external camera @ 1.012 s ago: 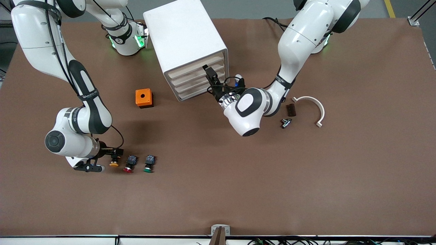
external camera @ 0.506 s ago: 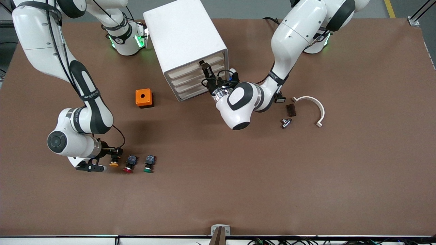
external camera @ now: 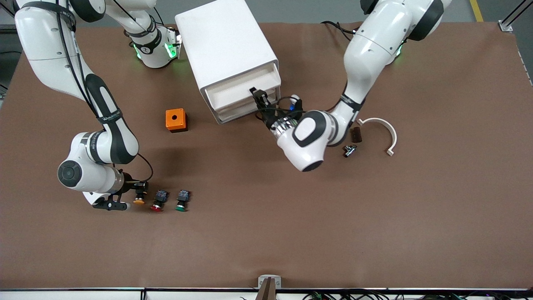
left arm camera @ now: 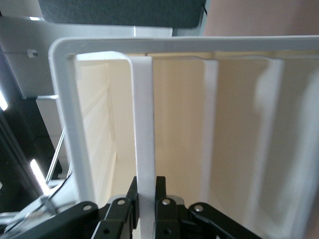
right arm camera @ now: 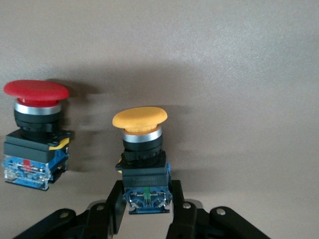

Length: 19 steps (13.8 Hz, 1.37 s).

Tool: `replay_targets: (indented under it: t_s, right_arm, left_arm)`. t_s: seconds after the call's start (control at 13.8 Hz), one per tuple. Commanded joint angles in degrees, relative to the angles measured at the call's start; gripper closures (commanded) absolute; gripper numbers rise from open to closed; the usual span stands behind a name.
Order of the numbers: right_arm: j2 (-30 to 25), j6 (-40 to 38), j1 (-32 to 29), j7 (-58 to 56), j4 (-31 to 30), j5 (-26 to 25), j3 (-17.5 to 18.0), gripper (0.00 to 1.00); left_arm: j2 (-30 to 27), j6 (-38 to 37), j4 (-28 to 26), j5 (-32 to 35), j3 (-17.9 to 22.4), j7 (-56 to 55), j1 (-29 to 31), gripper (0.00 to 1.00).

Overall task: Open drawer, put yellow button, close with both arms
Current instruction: 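Open the drawer with the left gripper while the right gripper lifts the button, then carry the yellow button over the open drawer with the right gripper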

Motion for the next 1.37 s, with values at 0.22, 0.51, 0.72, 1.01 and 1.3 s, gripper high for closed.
replay_targets:
  t_s: [0.22, 0.51, 0.72, 1.01, 1.3]
  right_arm:
    - [-8.41, -11.68, 0.51, 4.26, 2.78, 1.01, 1.11, 0.95]
    - [-15.80, -22.22, 2.62, 17.86, 3.66, 3.55, 4.01, 0.95]
    - [-19.84, -28.39, 4.82, 30.17, 4.63, 3.91, 7.78, 0.95]
    - [-23.45, -31.73, 7.54, 50.46, 5.33, 6.81, 13.23, 0.95]
    - [-25.13, -32.01, 7.55, 69.98, 5.77, 8.83, 19.91, 0.95]
  left_arm:
    - [0.67, 3.44, 3.09, -0.80, -0.16, 2.73, 4.23, 0.96]
    - [0.58, 4.58, 3.98, -0.89, -0.24, 2.81, 5.19, 0.78]
    - [0.06, 4.76, 3.72, 0.86, -0.07, 2.46, 5.01, 0.11]
    - [-1.00, 3.63, 3.89, 9.64, -0.07, 2.46, 9.75, 0.01]
    - [-1.71, -1.65, 10.11, 14.65, 1.68, 3.16, 16.43, 0.01]
